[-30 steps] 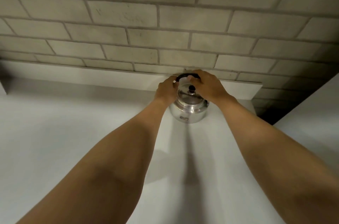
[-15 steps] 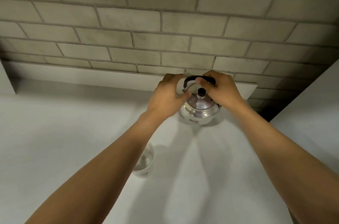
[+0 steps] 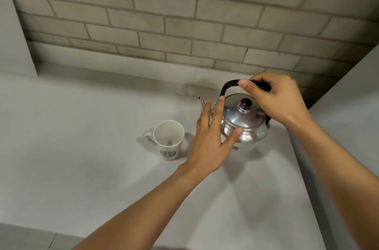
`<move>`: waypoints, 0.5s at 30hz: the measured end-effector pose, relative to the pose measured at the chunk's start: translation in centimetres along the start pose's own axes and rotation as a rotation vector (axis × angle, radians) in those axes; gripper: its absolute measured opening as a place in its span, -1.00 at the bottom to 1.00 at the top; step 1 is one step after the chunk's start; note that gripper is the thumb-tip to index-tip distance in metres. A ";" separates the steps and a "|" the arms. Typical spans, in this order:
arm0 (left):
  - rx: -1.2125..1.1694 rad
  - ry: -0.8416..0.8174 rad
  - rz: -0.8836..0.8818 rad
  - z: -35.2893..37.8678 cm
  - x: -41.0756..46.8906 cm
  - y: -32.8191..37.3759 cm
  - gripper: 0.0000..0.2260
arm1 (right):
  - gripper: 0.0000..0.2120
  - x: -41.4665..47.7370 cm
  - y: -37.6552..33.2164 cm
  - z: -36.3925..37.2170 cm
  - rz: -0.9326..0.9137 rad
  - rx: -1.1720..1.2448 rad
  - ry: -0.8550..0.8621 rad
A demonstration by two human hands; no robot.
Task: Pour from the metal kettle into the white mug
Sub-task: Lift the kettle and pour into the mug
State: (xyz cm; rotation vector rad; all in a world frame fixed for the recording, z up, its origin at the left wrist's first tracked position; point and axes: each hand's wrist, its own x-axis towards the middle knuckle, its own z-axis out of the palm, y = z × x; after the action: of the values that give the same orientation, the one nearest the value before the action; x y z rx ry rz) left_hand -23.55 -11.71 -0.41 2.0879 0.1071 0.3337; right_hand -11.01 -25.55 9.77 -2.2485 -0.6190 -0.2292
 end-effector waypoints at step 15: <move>-0.178 -0.007 -0.046 1.2 -4.6 -1.4 -0.10 | -0.63 -4.6 -2.5 0.2 0.011 -0.058 -0.041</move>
State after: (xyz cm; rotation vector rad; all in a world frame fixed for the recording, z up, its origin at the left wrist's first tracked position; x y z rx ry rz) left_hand -27.57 -12.91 -3.07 1.9079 0.1167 0.2972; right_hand -16.27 -25.58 9.64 -2.3170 -0.6286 -0.1986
